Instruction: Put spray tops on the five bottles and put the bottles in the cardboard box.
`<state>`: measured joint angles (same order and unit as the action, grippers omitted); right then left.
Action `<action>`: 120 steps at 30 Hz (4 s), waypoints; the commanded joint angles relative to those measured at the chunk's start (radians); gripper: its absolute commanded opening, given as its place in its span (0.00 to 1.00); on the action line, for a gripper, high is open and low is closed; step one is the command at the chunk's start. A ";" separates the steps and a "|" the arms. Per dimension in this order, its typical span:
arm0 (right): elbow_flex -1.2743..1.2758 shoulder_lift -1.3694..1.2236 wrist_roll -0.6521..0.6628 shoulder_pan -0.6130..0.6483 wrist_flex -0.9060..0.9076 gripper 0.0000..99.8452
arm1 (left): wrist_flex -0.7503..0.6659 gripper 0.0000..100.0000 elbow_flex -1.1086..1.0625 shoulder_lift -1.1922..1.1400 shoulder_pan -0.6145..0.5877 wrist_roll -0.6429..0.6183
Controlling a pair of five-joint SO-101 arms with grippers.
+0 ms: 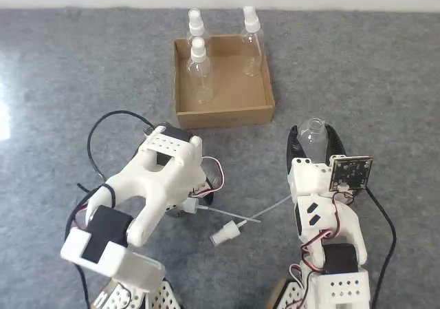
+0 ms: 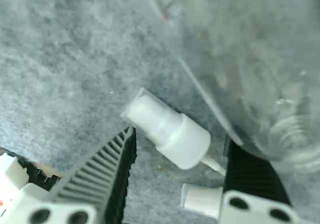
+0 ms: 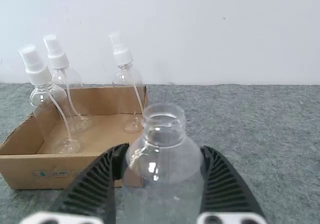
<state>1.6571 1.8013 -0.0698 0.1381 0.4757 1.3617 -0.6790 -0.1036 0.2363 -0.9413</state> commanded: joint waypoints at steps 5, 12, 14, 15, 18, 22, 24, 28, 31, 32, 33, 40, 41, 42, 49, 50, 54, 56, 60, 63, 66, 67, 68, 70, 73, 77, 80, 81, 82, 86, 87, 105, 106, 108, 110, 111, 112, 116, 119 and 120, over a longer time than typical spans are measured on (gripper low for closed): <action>-0.002 0.013 0.020 -0.004 -0.025 0.02 | -0.072 0.26 0.002 -0.075 -0.002 -0.031; -0.002 0.013 0.020 -0.004 -0.025 0.02 | -0.071 0.08 0.007 -0.072 -0.008 -0.023; -0.002 0.013 0.020 -0.004 -0.025 0.02 | -0.071 0.07 0.007 -0.069 -0.008 -0.023; -0.002 0.013 0.020 -0.004 -0.025 0.02 | -0.069 0.07 0.008 -0.069 -0.008 -0.023; -0.002 0.013 0.020 -0.004 -0.025 0.02 | -0.066 0.06 0.008 -0.068 -0.008 -0.023; -0.002 0.013 0.020 -0.004 -0.025 0.02 | -0.063 0.06 0.008 -0.068 -0.008 -0.023; -0.002 0.013 0.020 -0.004 -0.025 0.02 | -0.040 0.06 0.018 -0.068 -0.008 -0.023; -0.002 0.013 0.020 -0.004 -0.025 0.02 | 0.005 0.06 0.054 -0.068 -0.008 -0.023; -0.002 0.013 0.020 -0.004 -0.025 0.02 | 0.006 0.06 0.059 -0.068 -0.008 -0.023; -0.002 0.013 0.020 -0.004 -0.025 0.02 | 0.006 0.06 0.059 -0.068 -0.008 -0.023; -0.002 0.013 0.020 -0.004 -0.025 0.02 | 0.006 0.06 0.059 -0.068 -0.008 -0.023; -0.002 0.013 0.020 -0.004 -0.025 0.02 | 0.023 0.06 0.079 -0.066 -0.025 -0.023; -0.002 0.013 0.020 -0.004 -0.025 0.02 | 0.031 0.06 0.090 -0.066 -0.041 -0.023; -0.002 0.013 0.020 -0.004 -0.025 0.02 | 0.037 0.06 0.099 -0.066 -0.064 -0.021; -0.002 0.013 0.020 -0.004 -0.025 0.02 | 0.124 0.06 0.200 -0.066 -0.261 0.081; -0.002 0.013 0.020 -0.004 -0.025 0.02 | 0.138 0.06 0.214 -0.066 -0.292 0.103; -0.002 0.013 0.020 -0.004 -0.025 0.02 | 0.166 0.06 0.265 -0.066 -0.411 0.203; -0.002 0.013 0.020 -0.004 -0.025 0.02 | 0.161 0.06 0.283 -0.066 -0.468 0.264; -0.002 0.013 0.020 -0.004 -0.025 0.02 | 0.158 0.06 0.320 -0.068 -0.571 0.417; -0.002 0.013 0.020 -0.005 -0.025 0.02 | 0.158 0.06 0.344 -0.068 -0.638 0.559; -0.002 0.013 0.020 -0.005 -0.025 0.02 | 0.157 0.06 0.377 -0.068 -0.700 0.749; -0.002 0.013 0.020 -0.005 -0.025 0.02 | 0.157 0.06 0.389 -0.068 -0.718 0.812; -0.002 0.013 0.020 -0.005 -0.025 0.02 | 0.157 0.06 0.401 -0.068 -0.740 0.876; -0.002 0.013 0.020 -0.005 -0.025 0.02 | 0.157 0.06 0.424 -0.069 -0.773 1.005; -0.002 0.013 0.020 -0.005 -0.025 0.02 | 0.157 0.07 0.447 -0.077 -0.810 1.208; -0.002 0.013 0.020 -0.005 -0.025 0.02 | 0.157 0.06 0.449 -0.077 -0.827 1.409; -0.002 0.013 0.020 -0.005 -0.025 0.02 | 0.157 0.06 0.449 -0.077 -0.832 1.498; -0.002 0.013 0.020 -0.005 -0.025 0.02 | 0.157 0.06 0.449 -0.077 -0.833 1.521; -0.002 0.013 0.020 -0.005 -0.025 0.02 | 0.157 0.06 0.449 -0.077 -0.833 1.548; -0.002 0.013 0.020 -0.007 -0.025 0.02 | 0.155 0.06 0.449 -0.077 -0.844 1.772; -0.002 0.013 0.020 -0.007 -0.025 0.02 | 0.140 0.06 0.449 -0.077 -0.850 1.849; -0.002 0.013 0.020 -0.008 -0.025 0.02 | -0.015 0.20 0.414 -0.078 -0.899 2.058; -0.002 0.013 0.020 -0.008 -0.025 0.02 | -0.015 0.20 0.409 -0.078 -0.901 2.061; -0.002 0.013 0.020 -0.008 -0.025 0.02 | -0.015 0.20 0.406 -0.078 -0.908 2.061; -0.002 0.013 0.020 -0.008 -0.025 0.02 | -0.014 0.20 0.404 -0.078 -0.908 2.064; -0.002 0.013 0.020 -0.008 -0.025 0.02 | -0.008 0.20 0.404 -0.078 -0.908 2.064; -0.002 0.013 0.020 -0.008 -0.025 0.02 | 0.003 0.20 0.407 -0.078 -0.908 2.064; -0.002 0.013 0.020 -0.008 -0.025 0.02 | 0.011 0.20 0.410 -0.077 -0.904 2.055; -0.002 0.013 0.020 -0.008 -0.025 0.02 | 0.008 0.20 0.410 -0.077 -0.907 1.999; -0.002 0.013 0.020 -0.008 -0.025 0.02 | 0.006 0.20 0.410 -0.077 -0.907 1.982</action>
<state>1.6571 1.8013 -0.0698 0.1381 0.4757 1.3617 -0.2785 -0.1956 -0.6674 1.1101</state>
